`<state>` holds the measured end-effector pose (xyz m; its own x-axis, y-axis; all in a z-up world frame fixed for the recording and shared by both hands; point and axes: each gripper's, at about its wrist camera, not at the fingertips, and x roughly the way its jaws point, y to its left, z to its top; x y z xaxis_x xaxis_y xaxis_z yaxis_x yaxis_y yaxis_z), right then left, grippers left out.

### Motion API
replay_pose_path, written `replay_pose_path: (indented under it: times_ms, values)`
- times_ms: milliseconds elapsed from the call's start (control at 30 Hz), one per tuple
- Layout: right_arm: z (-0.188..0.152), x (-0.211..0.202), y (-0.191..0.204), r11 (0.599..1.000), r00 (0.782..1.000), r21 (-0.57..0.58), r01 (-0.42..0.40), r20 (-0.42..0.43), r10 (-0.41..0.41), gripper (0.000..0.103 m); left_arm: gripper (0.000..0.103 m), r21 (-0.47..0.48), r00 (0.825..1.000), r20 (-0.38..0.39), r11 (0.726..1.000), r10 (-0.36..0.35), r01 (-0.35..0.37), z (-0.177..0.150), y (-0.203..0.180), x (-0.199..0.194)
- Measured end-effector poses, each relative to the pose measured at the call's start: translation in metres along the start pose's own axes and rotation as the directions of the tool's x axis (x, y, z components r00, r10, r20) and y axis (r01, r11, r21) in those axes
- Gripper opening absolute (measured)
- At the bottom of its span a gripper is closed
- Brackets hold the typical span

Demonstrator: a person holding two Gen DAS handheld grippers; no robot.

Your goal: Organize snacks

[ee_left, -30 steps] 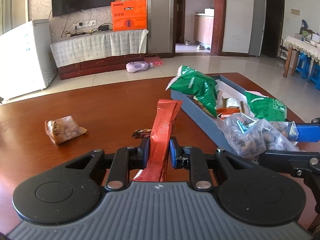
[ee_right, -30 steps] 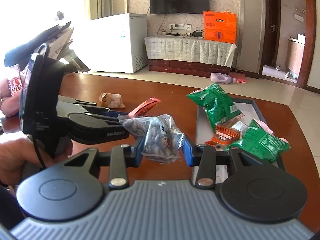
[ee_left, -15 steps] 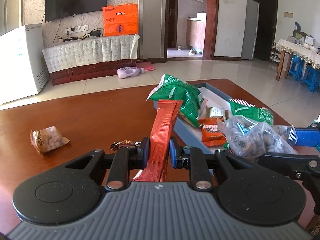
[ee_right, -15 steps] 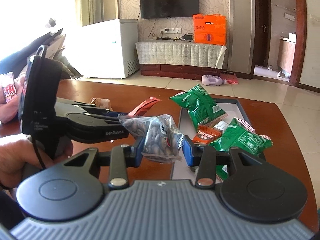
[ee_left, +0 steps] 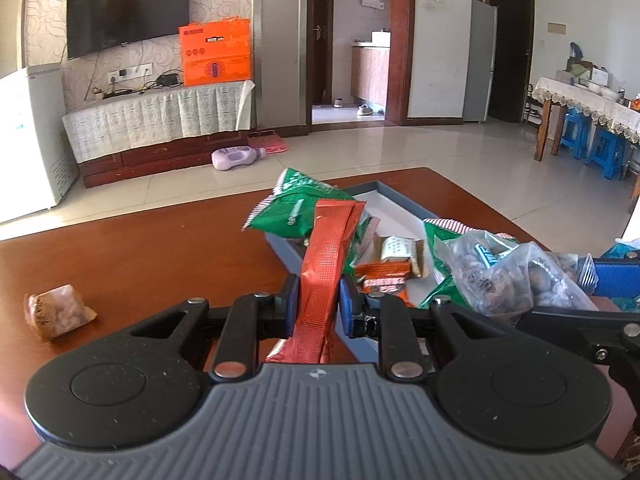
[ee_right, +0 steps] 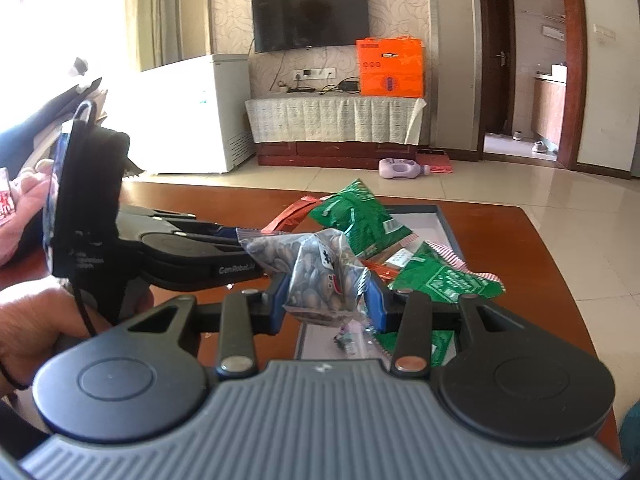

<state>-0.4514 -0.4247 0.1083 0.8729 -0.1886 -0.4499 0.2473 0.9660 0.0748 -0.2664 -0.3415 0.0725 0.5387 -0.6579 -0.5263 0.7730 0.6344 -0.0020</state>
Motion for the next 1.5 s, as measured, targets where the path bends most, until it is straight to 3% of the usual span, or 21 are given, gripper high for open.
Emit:
replay_pose_path:
  times_ms: [400,833,1500]
  values:
    - [-0.002,0.001,-0.022,0.998,0.999,0.044,0.047,0.010,-0.048,0.043,0.025,0.025,0.999,0.003,0.999,-0.046,0.046,0.009,-0.023,0.022]
    - [-0.004,0.008,-0.042,0.991,0.996,0.106,0.087,-0.004,-0.087,0.043,0.025,0.035,0.997,-0.015,0.997,-0.070,0.070,0.023,-0.032,0.078]
    - [-0.007,0.002,-0.053,0.989,0.997,0.125,0.077,0.000,-0.077,0.043,0.025,0.002,0.994,-0.067,0.996,-0.085,0.085,0.033,-0.047,0.140]
